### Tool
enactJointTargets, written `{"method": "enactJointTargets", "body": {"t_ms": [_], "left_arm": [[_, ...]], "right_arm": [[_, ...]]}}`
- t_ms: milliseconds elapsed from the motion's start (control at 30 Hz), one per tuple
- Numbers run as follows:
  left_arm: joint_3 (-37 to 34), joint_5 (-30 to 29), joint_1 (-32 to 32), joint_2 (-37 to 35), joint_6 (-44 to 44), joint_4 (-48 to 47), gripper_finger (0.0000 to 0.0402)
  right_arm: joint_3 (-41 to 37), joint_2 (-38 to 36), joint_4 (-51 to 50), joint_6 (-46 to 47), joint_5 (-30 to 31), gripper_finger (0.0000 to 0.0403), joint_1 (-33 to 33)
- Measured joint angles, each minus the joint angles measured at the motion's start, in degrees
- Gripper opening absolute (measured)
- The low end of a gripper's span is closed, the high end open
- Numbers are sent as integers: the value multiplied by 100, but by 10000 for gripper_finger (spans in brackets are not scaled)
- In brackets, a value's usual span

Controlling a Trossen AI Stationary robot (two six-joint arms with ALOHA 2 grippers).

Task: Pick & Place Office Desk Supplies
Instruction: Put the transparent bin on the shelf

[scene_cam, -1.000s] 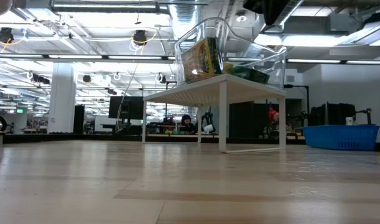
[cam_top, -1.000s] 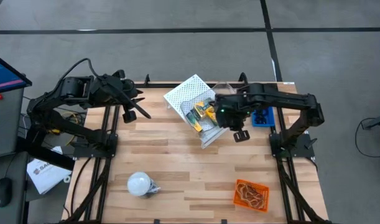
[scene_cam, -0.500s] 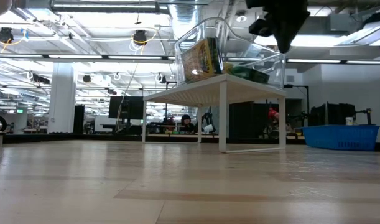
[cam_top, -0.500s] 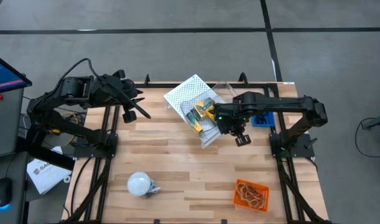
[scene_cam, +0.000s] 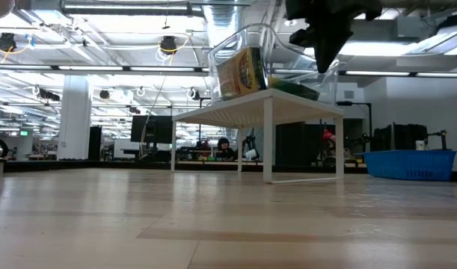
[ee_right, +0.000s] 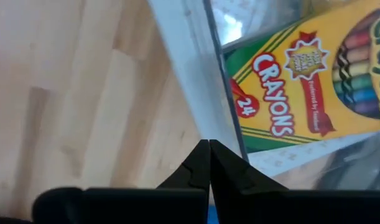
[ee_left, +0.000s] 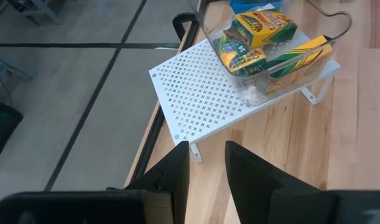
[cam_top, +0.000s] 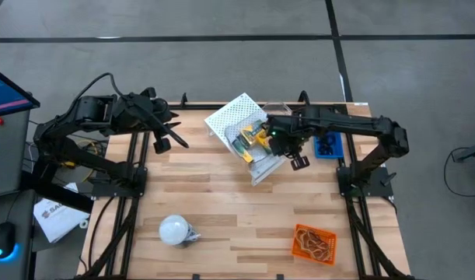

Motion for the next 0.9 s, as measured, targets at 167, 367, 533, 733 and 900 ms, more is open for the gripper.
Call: {"method": "enactJointTargets", "body": {"t_ms": [167, 367, 533, 733, 900], "left_arm": [[0, 0, -1, 0, 0, 2, 92], [0, 0, 0, 0, 0, 1, 92], [0, 0, 0, 0, -2, 2, 92], [0, -2, 0, 0, -2, 2, 92], [0, -2, 0, 0, -27, 0, 92]], "right_arm": [[0, 0, 294, -218, 215, 0, -51], [0, 0, 645, -478, 261, 0, -48], [0, 0, 928, -610, 274, 0, -177], [0, 0, 1450, -805, 320, 0, -454], [125, 287, 1521, -1000, 314, 0, -583]]}}
